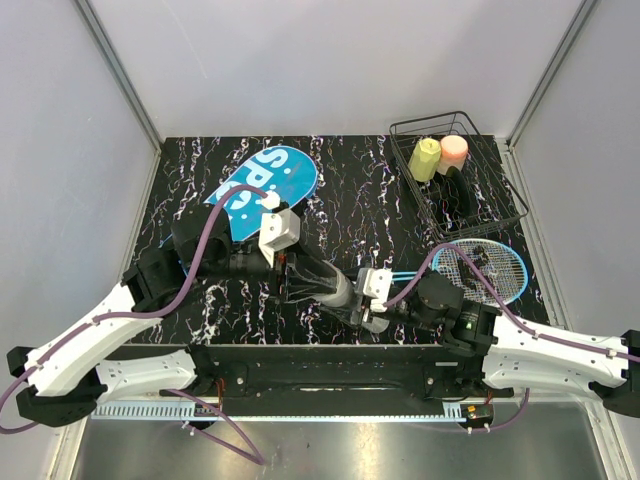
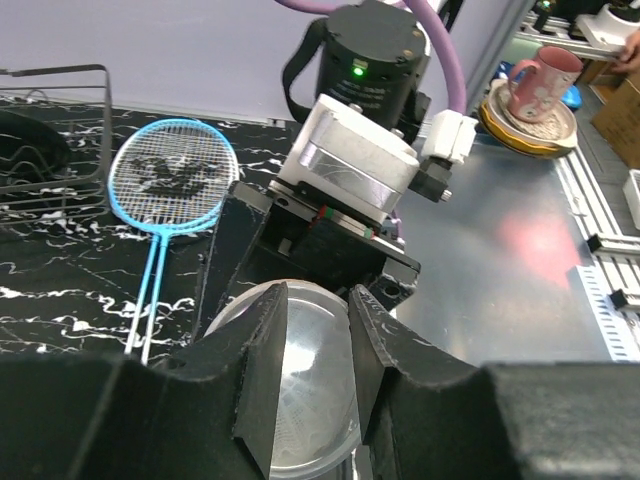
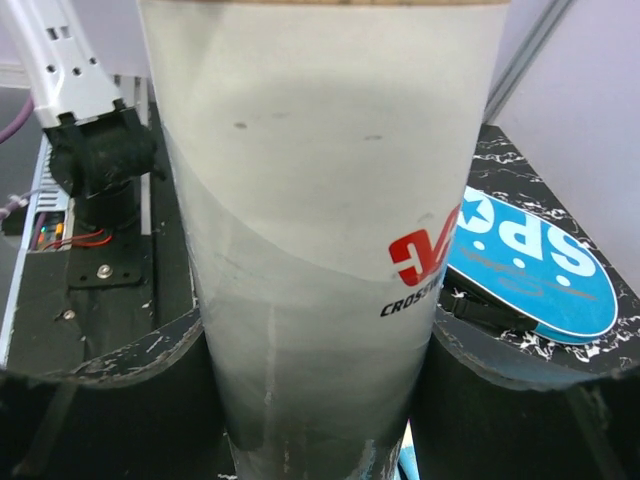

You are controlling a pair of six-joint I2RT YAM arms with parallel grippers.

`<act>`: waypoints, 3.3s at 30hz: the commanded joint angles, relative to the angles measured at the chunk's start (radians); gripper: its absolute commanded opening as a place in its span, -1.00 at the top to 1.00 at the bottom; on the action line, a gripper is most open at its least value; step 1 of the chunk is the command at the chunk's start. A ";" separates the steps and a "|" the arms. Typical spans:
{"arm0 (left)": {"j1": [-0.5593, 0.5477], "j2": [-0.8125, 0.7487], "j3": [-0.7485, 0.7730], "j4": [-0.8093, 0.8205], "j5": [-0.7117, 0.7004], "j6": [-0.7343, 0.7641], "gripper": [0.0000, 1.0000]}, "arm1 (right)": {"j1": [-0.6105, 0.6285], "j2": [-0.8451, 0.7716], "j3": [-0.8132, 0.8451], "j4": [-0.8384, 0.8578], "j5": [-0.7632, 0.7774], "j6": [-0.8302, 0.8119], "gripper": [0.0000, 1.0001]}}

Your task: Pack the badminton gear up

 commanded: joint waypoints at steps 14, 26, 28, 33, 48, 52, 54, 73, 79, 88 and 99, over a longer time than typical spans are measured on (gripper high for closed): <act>-0.003 0.041 -0.214 0.193 -0.081 0.008 0.30 | 0.024 -0.005 -0.016 0.486 -0.093 0.058 0.18; -0.001 0.090 -0.236 0.223 -0.004 -0.003 0.28 | 0.024 -0.041 -0.016 0.448 -0.122 0.029 0.15; -0.003 0.092 -0.240 0.201 -0.013 0.003 0.28 | 0.022 -0.041 -0.031 0.463 -0.075 0.017 0.15; -0.016 0.064 -0.257 0.206 -0.110 -0.004 0.28 | 0.022 -0.019 -0.042 0.514 0.051 0.052 0.17; -0.217 0.073 -0.257 0.129 -0.812 0.124 0.24 | 0.024 0.004 -0.031 0.568 0.240 0.078 0.16; -0.228 0.118 -0.225 0.081 -0.952 0.150 0.24 | 0.021 0.005 -0.008 0.520 0.220 0.070 0.16; -0.234 0.133 -0.219 0.066 -0.987 0.155 0.24 | 0.022 0.004 -0.004 0.518 0.199 0.070 0.16; -0.325 0.260 -0.219 0.012 -1.035 0.146 0.26 | 0.022 -0.016 0.003 0.477 0.101 0.030 0.15; -0.366 0.283 -0.234 0.017 -1.232 0.131 0.27 | 0.022 -0.030 0.013 0.450 0.120 0.041 0.15; -0.449 0.386 -0.222 0.012 -1.555 0.095 0.28 | 0.024 -0.016 0.012 0.451 0.111 0.044 0.16; -0.533 0.362 -0.430 0.350 -1.756 0.409 0.30 | 0.022 -0.039 -0.025 0.491 0.091 0.052 0.15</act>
